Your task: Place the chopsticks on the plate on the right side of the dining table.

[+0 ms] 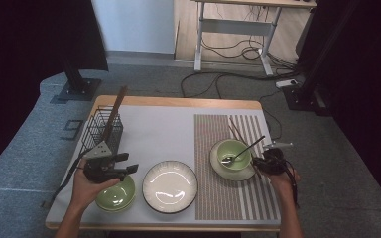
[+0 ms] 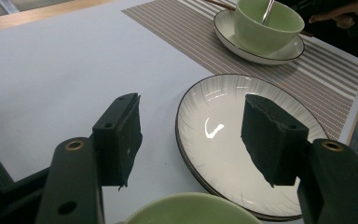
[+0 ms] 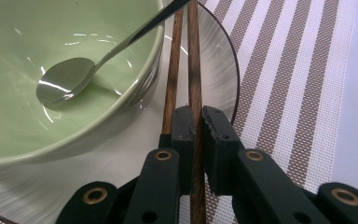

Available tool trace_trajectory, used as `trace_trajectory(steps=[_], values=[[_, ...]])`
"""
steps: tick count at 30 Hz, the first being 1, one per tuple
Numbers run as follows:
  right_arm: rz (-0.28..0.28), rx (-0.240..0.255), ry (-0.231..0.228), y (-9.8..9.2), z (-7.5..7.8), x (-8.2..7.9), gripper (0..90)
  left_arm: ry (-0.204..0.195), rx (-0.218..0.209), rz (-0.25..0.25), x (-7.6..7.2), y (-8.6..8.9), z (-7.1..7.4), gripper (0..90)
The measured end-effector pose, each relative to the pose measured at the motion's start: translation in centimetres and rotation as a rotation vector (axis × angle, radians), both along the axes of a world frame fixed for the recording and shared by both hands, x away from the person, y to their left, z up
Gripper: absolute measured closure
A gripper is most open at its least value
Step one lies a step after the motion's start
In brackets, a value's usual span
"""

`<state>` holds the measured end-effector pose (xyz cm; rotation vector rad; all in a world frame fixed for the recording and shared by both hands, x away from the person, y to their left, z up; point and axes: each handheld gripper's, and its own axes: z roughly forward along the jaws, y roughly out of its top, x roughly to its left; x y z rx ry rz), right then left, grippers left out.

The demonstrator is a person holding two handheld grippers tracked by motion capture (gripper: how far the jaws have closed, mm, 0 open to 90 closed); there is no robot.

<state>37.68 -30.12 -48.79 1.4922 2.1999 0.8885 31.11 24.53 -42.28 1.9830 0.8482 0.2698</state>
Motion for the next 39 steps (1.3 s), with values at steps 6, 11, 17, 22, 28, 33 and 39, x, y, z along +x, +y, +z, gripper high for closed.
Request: trace_trajectory(steps=[6, 11, 17, 22, 28, 33, 39], values=[[0.0, 0.01, 0.006, 0.0, -0.1, 0.2, 83.6, 0.0, 0.0, -0.001, 0.0, 0.0, 0.0, 37.8], [-0.001, 0.023, 0.001, -0.2, -0.1, 0.1, 81.8, 0.0, 0.0, 0.0, 0.0, 0.1, 0.0, 37.7], [0.029, 0.045, -0.038, -0.9, 0.4, -0.6, 72.7, -0.002, -0.004, 0.0, 0.0, 0.2, 0.1, 37.7], [0.054, 0.092, -0.05, -1.5, 0.8, -1.1, 61.1, -0.003, -0.004, 0.0, -0.1, 0.2, 0.1, 37.7], [0.092, 0.056, -0.054, -1.1, 1.1, -1.5, 52.8, -0.003, -0.006, 0.001, -0.1, 0.3, 0.1, 37.7], [0.13, -0.005, -0.039, -0.2, 0.8, -1.4, 52.6, -0.002, -0.006, 0.0, -0.1, 0.2, 0.1, 37.7], [0.142, -0.055, -0.047, 0.2, 0.5, -1.4, 61.0, -0.003, -0.007, 0.0, -0.1, 0.3, 0.2, 37.7]])
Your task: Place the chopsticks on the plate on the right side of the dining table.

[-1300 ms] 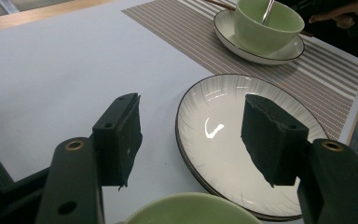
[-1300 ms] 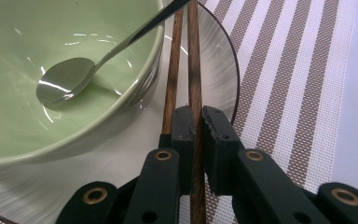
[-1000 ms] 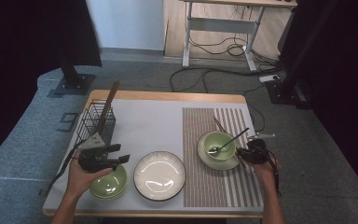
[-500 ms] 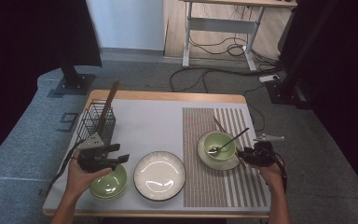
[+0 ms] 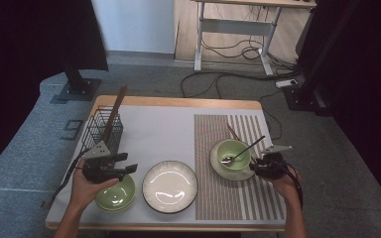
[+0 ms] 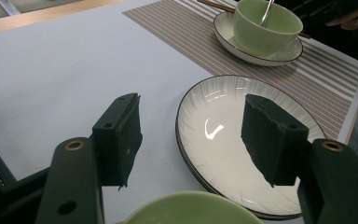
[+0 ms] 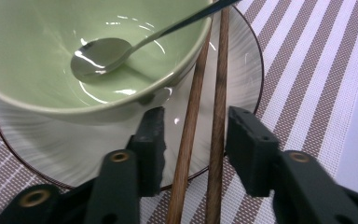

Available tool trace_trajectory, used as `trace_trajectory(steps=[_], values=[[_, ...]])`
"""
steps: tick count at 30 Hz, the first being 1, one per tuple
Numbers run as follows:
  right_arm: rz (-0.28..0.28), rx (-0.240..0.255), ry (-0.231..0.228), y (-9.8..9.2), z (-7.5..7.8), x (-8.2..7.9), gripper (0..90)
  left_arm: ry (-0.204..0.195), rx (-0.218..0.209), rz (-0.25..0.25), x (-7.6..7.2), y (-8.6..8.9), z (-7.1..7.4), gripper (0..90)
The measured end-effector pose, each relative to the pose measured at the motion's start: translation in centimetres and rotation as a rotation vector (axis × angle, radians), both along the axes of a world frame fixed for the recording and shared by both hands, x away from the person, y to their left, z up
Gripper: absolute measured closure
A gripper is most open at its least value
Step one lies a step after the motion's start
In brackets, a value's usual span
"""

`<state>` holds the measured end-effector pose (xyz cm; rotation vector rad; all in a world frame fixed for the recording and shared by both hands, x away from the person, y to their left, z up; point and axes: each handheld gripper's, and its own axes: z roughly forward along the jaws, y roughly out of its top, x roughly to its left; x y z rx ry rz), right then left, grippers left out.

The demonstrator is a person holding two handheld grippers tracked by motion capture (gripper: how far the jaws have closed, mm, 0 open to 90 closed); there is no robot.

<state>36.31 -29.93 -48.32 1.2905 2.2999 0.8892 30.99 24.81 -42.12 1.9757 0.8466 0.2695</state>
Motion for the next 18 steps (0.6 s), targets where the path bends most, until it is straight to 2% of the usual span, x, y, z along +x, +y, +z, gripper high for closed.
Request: trace_trajectory(steps=[4, 6, 18], values=[[0.006, -0.022, 0.007, -0.09, -0.14, 0.03, 72.1, 0.0, 0.0, -0.001, -0.01, 0.0, -0.01, 37.7], [0.012, -0.033, 0.005, -0.14, -0.21, 0.04, 74.5, 0.001, 0.0, -0.001, 0.01, -0.04, -0.04, 37.7], [0.034, -0.053, -0.006, -0.51, 0.01, -0.03, 76.7, 0.003, 0.002, -0.002, 0.03, -0.03, -0.08, 37.7]])
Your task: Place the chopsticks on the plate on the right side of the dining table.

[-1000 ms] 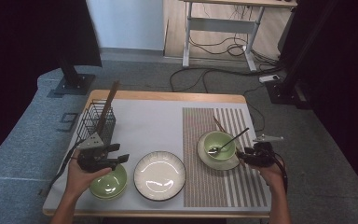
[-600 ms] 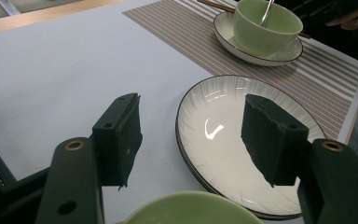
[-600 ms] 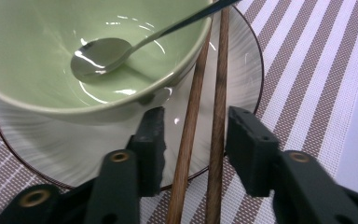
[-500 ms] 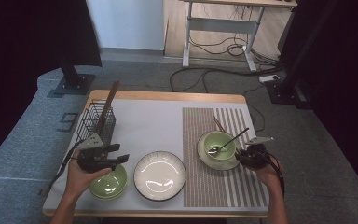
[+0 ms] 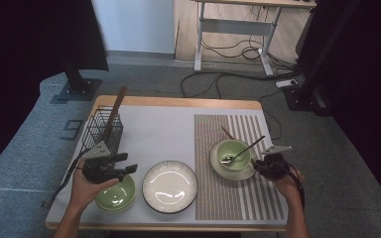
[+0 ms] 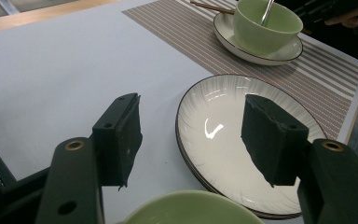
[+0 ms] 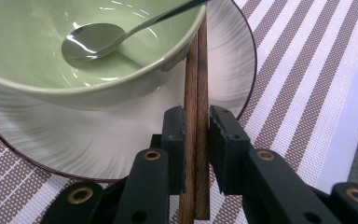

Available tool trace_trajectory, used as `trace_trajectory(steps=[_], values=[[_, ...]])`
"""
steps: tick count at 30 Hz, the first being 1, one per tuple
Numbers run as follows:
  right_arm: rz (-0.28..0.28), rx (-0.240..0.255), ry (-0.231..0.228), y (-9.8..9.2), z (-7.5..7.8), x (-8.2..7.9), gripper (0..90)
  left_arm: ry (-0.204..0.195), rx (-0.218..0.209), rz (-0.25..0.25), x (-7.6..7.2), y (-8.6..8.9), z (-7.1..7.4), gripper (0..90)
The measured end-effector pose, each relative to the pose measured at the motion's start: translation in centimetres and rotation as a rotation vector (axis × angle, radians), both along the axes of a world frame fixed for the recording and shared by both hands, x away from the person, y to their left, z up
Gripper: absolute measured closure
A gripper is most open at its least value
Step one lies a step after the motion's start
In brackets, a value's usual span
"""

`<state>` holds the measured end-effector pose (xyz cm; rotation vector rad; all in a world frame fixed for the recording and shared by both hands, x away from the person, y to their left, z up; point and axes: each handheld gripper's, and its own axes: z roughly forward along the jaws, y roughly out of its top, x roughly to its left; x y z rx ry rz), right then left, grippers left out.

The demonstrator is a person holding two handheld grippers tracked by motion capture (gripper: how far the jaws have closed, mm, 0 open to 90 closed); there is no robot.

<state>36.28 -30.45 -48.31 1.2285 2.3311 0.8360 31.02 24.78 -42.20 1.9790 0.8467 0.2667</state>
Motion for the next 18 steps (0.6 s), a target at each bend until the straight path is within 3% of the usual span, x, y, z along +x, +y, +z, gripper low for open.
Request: trace_trajectory(steps=[18], values=[[0.023, -0.019, -0.037, -0.25, -0.18, 0.73, 76.4, 0.004, 0.007, -0.002, 0.06, -0.16, -0.19, 37.7]])
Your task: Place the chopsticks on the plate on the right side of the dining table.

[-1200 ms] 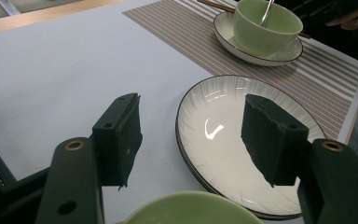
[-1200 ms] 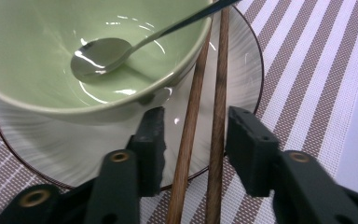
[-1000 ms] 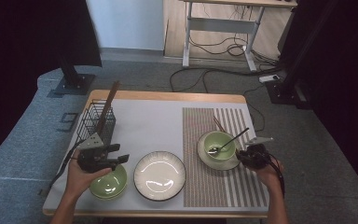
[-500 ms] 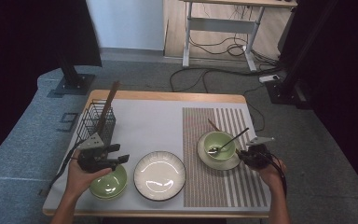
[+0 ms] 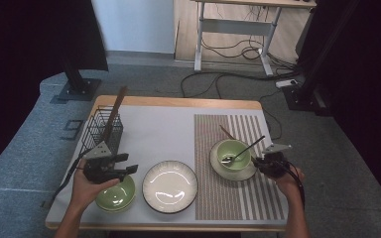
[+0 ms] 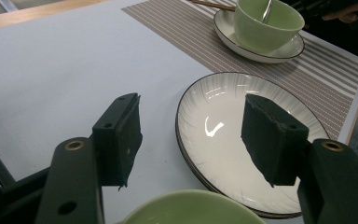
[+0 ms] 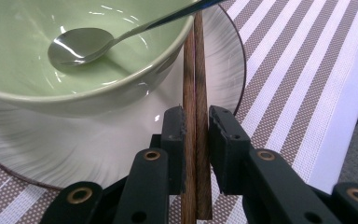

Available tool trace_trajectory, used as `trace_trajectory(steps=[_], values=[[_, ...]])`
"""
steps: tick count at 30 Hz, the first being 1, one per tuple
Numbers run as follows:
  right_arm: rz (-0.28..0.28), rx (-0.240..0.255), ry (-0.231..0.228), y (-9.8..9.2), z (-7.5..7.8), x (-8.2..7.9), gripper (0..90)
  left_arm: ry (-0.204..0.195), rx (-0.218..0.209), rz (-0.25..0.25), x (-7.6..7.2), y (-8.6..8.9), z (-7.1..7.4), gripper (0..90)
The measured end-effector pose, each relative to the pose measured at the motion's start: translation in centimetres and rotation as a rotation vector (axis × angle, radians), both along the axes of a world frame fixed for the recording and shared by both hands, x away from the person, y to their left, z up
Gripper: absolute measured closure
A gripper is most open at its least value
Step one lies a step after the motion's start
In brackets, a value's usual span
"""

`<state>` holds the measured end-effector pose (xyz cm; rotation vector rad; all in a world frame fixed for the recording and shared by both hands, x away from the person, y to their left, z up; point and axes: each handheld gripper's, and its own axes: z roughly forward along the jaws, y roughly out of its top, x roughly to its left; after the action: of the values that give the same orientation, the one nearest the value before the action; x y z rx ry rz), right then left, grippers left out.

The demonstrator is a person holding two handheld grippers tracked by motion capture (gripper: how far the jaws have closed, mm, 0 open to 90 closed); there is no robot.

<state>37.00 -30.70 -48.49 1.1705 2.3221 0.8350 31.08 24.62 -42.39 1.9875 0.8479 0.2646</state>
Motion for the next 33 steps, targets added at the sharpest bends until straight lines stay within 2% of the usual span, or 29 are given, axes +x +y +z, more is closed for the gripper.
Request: trace_trajectory(steps=[9, 20, 33], values=[[0.01, 0.005, -0.004, -0.05, -0.13, -0.11, 72.2, 0.001, 0.0, -0.003, 0.03, -0.01, -0.01, 37.6], [0.007, 0.017, -0.005, -0.14, 0.02, -0.16, 76.3, -0.001, -0.001, 0.001, 0.02, 0.16, 0.04, 37.6], [0.069, 0.014, -0.012, -0.2, -0.18, 0.46, 76.6, 0.001, -0.003, 0.0, 0.01, 0.17, 0.03, 37.6]])
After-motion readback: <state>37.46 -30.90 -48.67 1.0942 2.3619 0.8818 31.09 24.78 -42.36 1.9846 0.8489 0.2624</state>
